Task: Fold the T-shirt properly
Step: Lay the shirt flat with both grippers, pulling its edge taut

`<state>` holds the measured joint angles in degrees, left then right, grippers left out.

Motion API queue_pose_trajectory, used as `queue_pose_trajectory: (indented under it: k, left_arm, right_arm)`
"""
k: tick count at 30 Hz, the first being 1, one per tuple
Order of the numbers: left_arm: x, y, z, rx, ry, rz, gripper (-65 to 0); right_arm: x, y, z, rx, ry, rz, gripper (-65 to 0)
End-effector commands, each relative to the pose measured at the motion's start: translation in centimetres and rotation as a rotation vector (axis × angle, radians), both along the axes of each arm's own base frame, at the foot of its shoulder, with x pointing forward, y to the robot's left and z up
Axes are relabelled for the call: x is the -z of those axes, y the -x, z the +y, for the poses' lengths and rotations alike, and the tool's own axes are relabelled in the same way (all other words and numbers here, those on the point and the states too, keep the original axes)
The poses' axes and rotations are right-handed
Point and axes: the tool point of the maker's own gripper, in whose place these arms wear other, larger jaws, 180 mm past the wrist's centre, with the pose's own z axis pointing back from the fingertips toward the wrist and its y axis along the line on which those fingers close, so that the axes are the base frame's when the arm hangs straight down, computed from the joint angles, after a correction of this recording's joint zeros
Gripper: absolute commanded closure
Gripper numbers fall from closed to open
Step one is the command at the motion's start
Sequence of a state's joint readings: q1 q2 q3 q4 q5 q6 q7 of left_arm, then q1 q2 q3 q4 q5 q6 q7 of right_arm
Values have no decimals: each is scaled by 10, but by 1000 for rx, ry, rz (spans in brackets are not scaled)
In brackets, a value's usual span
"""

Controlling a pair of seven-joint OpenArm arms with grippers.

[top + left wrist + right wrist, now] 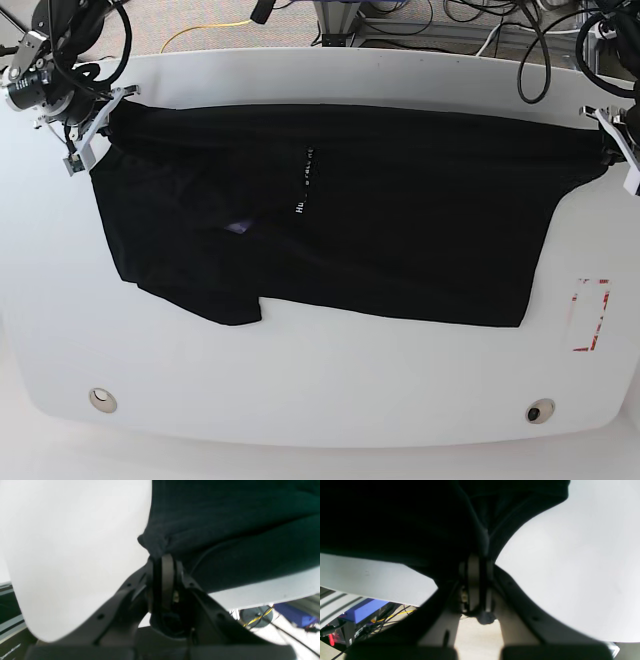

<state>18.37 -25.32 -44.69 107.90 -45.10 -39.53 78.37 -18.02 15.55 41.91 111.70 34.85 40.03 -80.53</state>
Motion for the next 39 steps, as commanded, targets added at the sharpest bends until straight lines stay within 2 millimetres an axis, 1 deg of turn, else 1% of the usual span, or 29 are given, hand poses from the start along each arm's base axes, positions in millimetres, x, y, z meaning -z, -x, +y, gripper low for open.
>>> queue_pose_trajectory:
  k: [1, 4, 6, 8, 10, 12, 15, 17, 22, 24, 28, 31, 36, 39]
  left_arm:
    - [-15, 5, 22, -15, -81, 1, -13]
    - [-17, 16, 31, -39, -97, 16, -13]
    - [-15, 25, 36, -48, -110, 38, -14]
    - [-14, 31, 41, -60, -116, 51, -14]
    - [-15, 31, 42, -56, -122, 54, -14]
    - [-13, 29, 37, -35, -120, 63, -14]
    - [-12, 29, 36, -30, -118, 66, -14]
    - [-11, 28, 35, -30, -117, 64, -14]
    - [-17, 7, 28, -3, -109, 19, -14]
    - [-19, 0, 28, 7, -129, 14, -14]
    - [-23, -23, 25, 29, -178, -2, -15]
    - [-16, -33, 24, 38, -191, 17, -15]
    - [2, -48, 26, 30, -171, 67, -17]
    - [11, -53, 30, 17, -163, 99, -18]
  right_arm:
    - [-5, 6, -12, 13, 38, 2, 0]
    - [-4, 15, -17, 30, 42, 16, 0]
    - [1, 26, -17, 30, 41, 48, 0]
    - [4, 31, -16, 30, 39, 54, 0]
    - [5, 33, -14, 26, 32, 50, 0]
    - [7, 35, -12, 25, 25, 54, 0]
    - [14, 46, -6, 40, 3, 77, 0]
    - [15, 47, -6, 40, 4, 82, 0]
    - [18, 50, -3, 45, -8, 88, 0]
    - [23, 51, -4, 55, -22, 100, 0]
    - [36, 51, -7, 91, -63, 123, 0]
    - [43, 53, -10, 107, -82, 141, 0]
    - [43, 42, -10, 115, -101, 91, 0]
    - [46, 42, -10, 124, -113, 86, 0]
